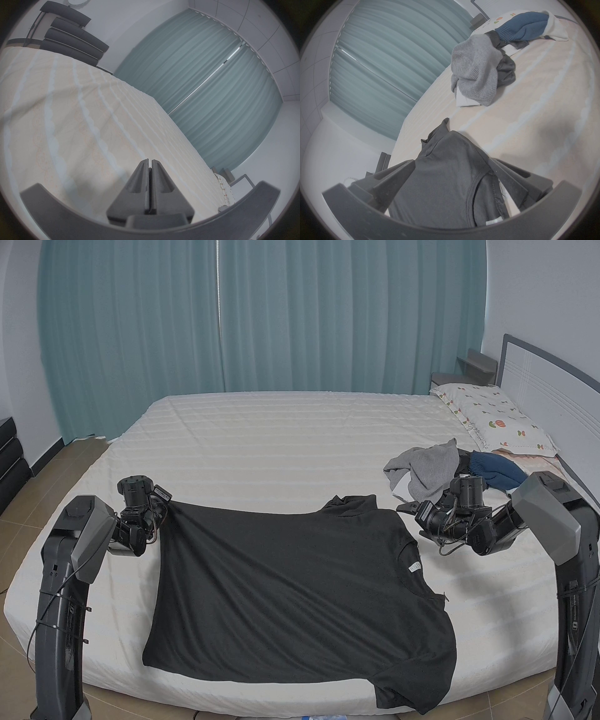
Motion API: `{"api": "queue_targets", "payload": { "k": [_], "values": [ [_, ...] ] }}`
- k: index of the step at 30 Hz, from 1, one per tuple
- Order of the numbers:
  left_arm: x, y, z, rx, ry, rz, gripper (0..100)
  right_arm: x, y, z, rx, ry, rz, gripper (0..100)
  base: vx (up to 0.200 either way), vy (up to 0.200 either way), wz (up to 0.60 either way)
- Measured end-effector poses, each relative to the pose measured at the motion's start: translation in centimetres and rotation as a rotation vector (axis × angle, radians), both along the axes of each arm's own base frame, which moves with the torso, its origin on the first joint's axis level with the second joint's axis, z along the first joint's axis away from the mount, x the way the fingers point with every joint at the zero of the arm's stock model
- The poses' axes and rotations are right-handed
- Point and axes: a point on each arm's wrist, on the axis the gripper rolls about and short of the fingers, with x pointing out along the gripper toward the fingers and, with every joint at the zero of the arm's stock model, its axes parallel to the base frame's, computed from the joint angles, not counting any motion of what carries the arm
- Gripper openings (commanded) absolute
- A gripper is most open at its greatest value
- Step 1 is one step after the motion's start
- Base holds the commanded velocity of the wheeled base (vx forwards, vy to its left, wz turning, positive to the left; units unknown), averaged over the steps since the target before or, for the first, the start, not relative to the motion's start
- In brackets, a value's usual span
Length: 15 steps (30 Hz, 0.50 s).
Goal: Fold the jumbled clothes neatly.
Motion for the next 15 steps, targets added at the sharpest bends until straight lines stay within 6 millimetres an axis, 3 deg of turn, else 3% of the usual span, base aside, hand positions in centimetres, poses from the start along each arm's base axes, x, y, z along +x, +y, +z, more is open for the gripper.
{"api": "queue_targets", "payload": {
  "k": [15],
  "values": [
    [0.0, 0.5, -0.7, 0.003, 0.009, 0.019, 0, 3.7, 1.0, -1.9, 0.003, -0.088, 0.0, 100, 0.0, 0.0, 0.0]
  ]
}}
